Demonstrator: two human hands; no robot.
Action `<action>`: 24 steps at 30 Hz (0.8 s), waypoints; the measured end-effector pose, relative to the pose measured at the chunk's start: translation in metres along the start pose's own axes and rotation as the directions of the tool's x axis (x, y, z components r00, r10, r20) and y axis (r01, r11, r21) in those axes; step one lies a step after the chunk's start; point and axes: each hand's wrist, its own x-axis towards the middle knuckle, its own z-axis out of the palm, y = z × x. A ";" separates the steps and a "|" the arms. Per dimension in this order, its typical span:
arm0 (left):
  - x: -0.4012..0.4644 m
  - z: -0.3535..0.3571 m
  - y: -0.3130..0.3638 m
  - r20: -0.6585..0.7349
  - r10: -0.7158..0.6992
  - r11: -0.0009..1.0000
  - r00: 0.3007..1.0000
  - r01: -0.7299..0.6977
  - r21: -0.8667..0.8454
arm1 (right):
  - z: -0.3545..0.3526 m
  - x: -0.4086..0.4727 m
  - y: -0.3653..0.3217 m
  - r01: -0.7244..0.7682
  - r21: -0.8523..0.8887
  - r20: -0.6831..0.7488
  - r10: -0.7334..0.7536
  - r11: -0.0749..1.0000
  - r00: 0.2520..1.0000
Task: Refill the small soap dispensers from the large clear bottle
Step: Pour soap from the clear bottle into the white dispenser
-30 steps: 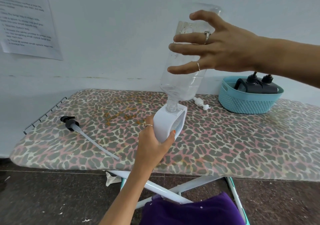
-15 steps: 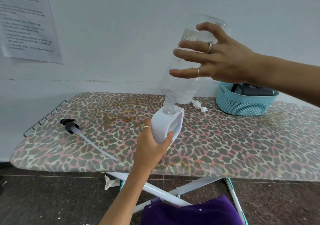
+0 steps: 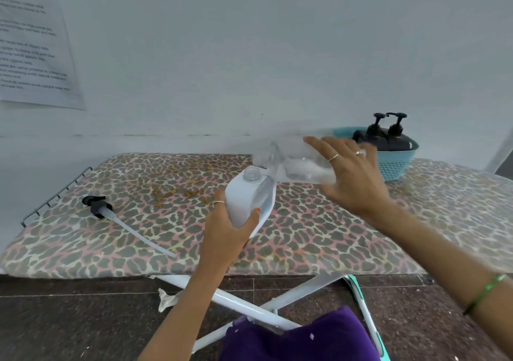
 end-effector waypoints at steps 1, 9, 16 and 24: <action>0.000 0.001 -0.001 0.002 -0.001 1.000 1.000 0.001 -0.007 | 0.006 -0.008 0.000 -0.100 0.128 0.016 0.098 0.987 0.995; 0.000 0.002 -0.002 0.006 -0.004 1.000 1.000 0.005 -0.025 | 0.007 -0.045 0.029 -0.478 0.758 0.068 0.674 0.445 0.736; 0.001 0.003 -0.005 0.026 -0.013 0.999 1.000 0.014 -0.046 | 0.026 -0.069 0.064 -0.526 0.812 0.132 0.800 0.251 0.585; 0.000 0.002 0.001 0.031 -0.032 0.997 0.999 0.034 -0.070 | 0.042 -0.077 0.064 -0.583 0.738 0.115 0.788 0.341 0.606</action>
